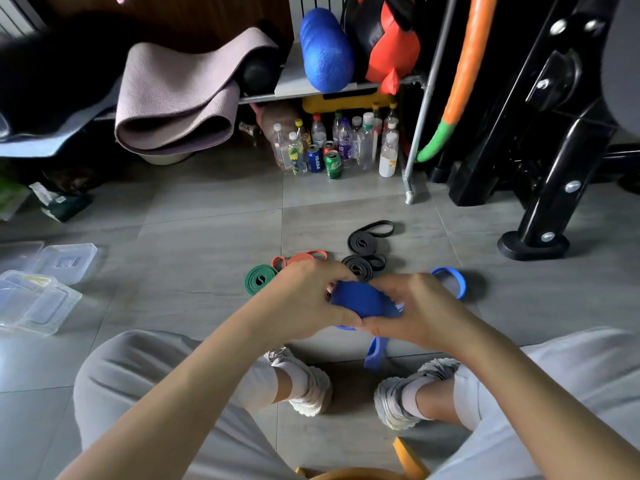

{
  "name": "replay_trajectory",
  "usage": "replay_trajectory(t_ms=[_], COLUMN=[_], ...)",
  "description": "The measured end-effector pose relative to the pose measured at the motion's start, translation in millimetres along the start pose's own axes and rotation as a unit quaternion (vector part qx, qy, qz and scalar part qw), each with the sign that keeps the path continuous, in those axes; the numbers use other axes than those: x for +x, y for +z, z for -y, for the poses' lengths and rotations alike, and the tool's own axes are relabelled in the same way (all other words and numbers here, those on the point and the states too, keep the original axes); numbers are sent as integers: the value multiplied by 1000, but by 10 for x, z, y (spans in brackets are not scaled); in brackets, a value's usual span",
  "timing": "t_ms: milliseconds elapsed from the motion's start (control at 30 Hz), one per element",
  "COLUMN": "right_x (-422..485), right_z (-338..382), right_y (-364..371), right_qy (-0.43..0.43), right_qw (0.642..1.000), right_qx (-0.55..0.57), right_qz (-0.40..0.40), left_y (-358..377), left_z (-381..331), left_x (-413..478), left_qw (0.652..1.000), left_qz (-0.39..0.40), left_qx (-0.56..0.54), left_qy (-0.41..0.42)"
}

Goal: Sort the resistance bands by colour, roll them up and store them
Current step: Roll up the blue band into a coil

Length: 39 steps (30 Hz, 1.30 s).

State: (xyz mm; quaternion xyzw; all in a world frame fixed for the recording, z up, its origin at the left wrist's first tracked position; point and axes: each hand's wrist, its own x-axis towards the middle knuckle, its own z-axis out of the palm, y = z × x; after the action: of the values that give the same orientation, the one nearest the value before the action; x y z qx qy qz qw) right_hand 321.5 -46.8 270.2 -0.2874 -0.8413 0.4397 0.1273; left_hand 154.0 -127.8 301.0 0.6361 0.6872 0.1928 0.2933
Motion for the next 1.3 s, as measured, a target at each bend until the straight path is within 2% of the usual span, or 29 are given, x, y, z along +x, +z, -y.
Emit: replay_trajectory(t_ms=[133, 233, 267, 333, 400, 467, 500, 533, 600, 633, 667, 733, 800, 867, 1033, 1100, 1167, 1233, 1300], right_x=[-2, 15, 19, 26, 31, 26, 18, 5, -17, -19, -17, -3, 5, 0, -31, -39, -41, -37, -41], right_z=[-118, -131, -92, -2, 65, 81, 62, 37, -8, -18, -20, 7, 40, 32, -138, -151, -94, 13, 105], right_y=[-17, -35, -48, -83, -105, -123, -134, -146, -174, -180, -173, -138, -115, -118, -158, -183, -218, -270, -325], right_qy=[21, 21, 15, -16, -44, -55, -52, -44, -27, -18, -14, -13, -11, 7, 32, 27, 12, -19, -41], right_qw=[1000, 998, 996, 988, 981, 981, 984, 987, 995, 997, 998, 997, 997, 999, 997, 991, 984, 976, 975], right_qx=[20, 45, 84, 146, 172, 162, 144, 119, 56, 21, -11, -61, -74, 1, 60, 118, 158, 191, 192], right_qz=[-9, -35, -38, -50, -76, -94, -96, -95, -80, -70, -59, -35, -37, -47, -46, -59, -81, -105, -108], left_y=[-38, -8, 23, 120, 246, 322, 325, 301, 209, 154, 97, 7, -76, -135, -115, -91, -33, 81, 182], left_z=[92, 156, 167, 169, 129, 99, 104, 113, 140, 134, 98, -4, -113, -136, -24, -22, -24, -26, -42], left_x=[-31, -55, -63, -74, -80, -89, -84, -70, -47, -35, -20, 19, 52, 69, 63, 53, 40, 28, 34], left_qw=[985, 959, 932, 841, 763, 729, 741, 782, 915, 958, 981, 998, 995, 995, 990, 980, 947, 878, 822], left_qz=[-73, -102, -105, -91, -72, -67, -69, -77, -108, -114, -103, -50, -25, -41, -106, -123, -127, -117, -103], left_qx=[-153, -263, -348, -533, -642, -681, -668, -618, -388, -262, -161, -12, 76, 73, -86, -152, -292, -462, -560], left_qy=[-24, 6, 13, 11, 16, 21, 5, -14, -18, -3, 13, 45, 57, 44, 26, 38, 49, 37, 6])
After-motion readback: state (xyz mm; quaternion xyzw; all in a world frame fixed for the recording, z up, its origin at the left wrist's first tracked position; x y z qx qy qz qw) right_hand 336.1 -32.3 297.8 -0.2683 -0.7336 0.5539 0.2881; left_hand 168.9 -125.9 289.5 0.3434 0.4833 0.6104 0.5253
